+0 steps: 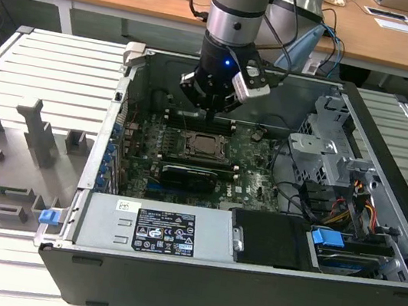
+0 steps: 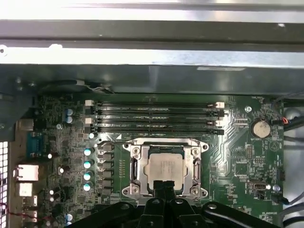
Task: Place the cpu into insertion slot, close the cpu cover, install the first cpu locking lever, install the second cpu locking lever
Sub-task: 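Install the first cpu locking lever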
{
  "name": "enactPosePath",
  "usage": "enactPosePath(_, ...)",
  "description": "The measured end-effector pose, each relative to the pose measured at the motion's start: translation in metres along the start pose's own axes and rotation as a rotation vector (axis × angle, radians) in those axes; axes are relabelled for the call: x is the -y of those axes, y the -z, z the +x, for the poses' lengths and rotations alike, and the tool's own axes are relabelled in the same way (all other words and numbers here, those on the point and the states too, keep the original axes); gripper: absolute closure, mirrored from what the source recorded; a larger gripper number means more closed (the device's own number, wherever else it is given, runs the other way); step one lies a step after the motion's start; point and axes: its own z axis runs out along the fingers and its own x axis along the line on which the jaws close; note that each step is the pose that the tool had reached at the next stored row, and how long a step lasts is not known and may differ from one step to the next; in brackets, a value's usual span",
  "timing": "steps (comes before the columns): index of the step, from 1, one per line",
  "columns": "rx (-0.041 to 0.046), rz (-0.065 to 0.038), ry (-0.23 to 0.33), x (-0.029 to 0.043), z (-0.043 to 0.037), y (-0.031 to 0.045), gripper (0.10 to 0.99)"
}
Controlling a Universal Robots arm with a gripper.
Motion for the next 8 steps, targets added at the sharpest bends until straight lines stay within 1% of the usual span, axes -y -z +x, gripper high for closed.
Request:
enactPosePath(2,0.0000,0.000,0.001,-0.0001,0.0030,-0.0003,0.980)
enactPosePath(4,0.0000,0.000,0.001,-0.0006,0.0080,-0.0005,0.980)
enactPosePath(6,-0.0001,0.000,0.001,-0.0011,0.0148,-0.0008,0.980)
enactPosePath(8,-0.0002,0.000,-0.003,-0.0018,0.0246,-0.0014,0.980)
